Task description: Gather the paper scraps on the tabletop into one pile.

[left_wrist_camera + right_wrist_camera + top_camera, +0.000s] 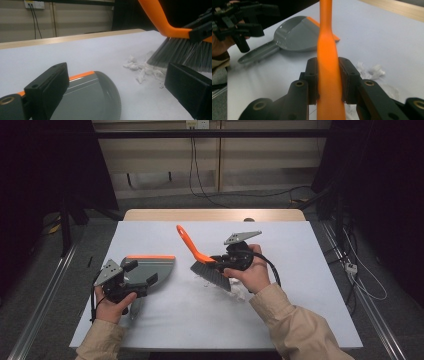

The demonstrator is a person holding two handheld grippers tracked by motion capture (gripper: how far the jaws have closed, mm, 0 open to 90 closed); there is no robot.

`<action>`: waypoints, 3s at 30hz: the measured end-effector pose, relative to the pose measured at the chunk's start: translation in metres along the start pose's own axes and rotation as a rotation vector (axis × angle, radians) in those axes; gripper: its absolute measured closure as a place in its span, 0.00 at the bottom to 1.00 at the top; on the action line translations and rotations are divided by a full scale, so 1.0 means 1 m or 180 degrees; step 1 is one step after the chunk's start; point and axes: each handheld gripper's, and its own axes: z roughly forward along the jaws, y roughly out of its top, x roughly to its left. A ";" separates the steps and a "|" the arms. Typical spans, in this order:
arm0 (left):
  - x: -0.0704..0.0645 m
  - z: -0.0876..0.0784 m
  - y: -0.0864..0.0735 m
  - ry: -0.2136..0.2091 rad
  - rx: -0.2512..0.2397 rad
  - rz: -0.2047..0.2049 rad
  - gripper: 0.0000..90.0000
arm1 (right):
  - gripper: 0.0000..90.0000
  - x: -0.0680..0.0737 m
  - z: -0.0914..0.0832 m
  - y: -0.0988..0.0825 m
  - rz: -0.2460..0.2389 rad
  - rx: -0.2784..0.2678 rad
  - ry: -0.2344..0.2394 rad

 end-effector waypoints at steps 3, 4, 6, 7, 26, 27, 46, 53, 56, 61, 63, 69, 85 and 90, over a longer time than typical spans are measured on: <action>0.000 0.000 0.000 -0.0002 -0.0001 0.0005 0.06 | 0.80 -0.003 0.000 -0.010 -0.0010 0.0049 0.0102; 0.000 0.000 0.000 -0.0002 -0.0001 0.0005 0.06 | 0.80 -0.003 0.000 -0.013 -0.0039 0.0072 0.0133; 0.000 0.001 0.000 0.0000 0.0004 0.0008 0.06 | 0.80 -0.003 0.000 -0.019 -0.0116 0.0131 0.0176; 0.000 0.001 0.000 0.0003 -0.0001 0.0003 0.06 | 0.80 -0.004 -0.001 -0.022 -0.0151 0.0151 0.0202; 0.000 0.001 0.000 0.0030 -0.0001 -0.0014 0.06 | 0.80 -0.042 0.014 -0.036 -0.0443 0.0204 0.0282; 0.000 0.001 0.000 0.0028 0.0001 -0.0010 0.06 | 0.80 -0.044 0.015 -0.035 -0.0482 0.0207 0.0250; -0.001 0.001 0.000 -0.0016 0.0005 -0.0026 0.06 | 0.80 -0.039 -0.012 -0.006 -0.0481 -0.0121 -0.0008; 0.000 0.001 0.000 -0.0048 -0.0008 -0.0050 0.06 | 0.80 -0.042 -0.025 -0.006 -0.0353 -0.0072 -0.0197; 0.001 0.002 0.000 -0.0069 -0.0010 -0.0053 0.06 | 0.80 -0.044 -0.030 -0.006 -0.0230 -0.0169 -0.0320; 0.001 0.002 0.000 -0.0088 -0.0024 -0.0074 0.06 | 0.80 -0.048 -0.033 -0.006 -0.0117 -0.0222 -0.0640; 0.001 0.002 0.000 -0.0095 -0.0019 -0.0071 0.06 | 0.80 -0.050 -0.033 -0.006 -0.0068 -0.0282 -0.0688; 0.001 0.002 0.000 -0.0114 -0.0022 -0.0079 0.06 | 0.80 -0.048 -0.024 -0.001 0.0006 -0.0344 -0.0648; 0.001 0.000 0.000 -0.0081 -0.0012 -0.0067 0.06 | 0.80 -0.060 -0.013 0.000 0.0092 -0.0346 -0.0793; 0.001 0.000 0.000 -0.0076 -0.0024 -0.0068 0.06 | 0.80 -0.069 -0.021 -0.007 0.0160 -0.0363 -0.1010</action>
